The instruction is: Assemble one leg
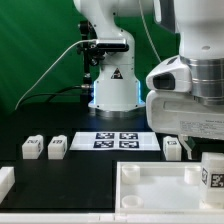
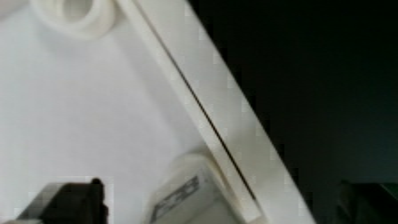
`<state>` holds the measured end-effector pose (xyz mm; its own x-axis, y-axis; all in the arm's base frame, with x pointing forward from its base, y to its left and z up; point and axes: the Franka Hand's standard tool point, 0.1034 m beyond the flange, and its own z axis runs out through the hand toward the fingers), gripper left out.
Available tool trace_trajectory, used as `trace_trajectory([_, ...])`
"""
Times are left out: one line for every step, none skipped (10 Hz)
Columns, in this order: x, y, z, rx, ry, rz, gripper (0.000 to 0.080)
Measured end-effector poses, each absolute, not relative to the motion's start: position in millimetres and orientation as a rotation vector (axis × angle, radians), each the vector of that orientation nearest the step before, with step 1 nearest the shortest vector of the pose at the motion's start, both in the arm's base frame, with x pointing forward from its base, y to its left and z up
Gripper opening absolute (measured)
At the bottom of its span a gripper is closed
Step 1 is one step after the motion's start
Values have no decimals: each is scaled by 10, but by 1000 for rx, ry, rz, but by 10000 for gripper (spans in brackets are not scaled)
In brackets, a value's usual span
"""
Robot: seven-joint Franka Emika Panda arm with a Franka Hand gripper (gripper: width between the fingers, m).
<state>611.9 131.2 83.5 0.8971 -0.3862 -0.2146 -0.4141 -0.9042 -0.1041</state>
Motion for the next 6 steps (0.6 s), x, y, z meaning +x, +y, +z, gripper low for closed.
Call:
trace_trajectory([6162,1221,829,-2984,339,242,649])
trace_trajectory([6256,1193,846,-3003,163,169,649])
trace_trajectory([6354,1218,869,-3000,59,75,649])
trace_trajectory([6330,1237,856,-2993,169,93,649])
trace_trajectory([6331,1229,853,-2994,148,92,522])
trace_trajectory([6334,1240,855,-2985,259,98,522])
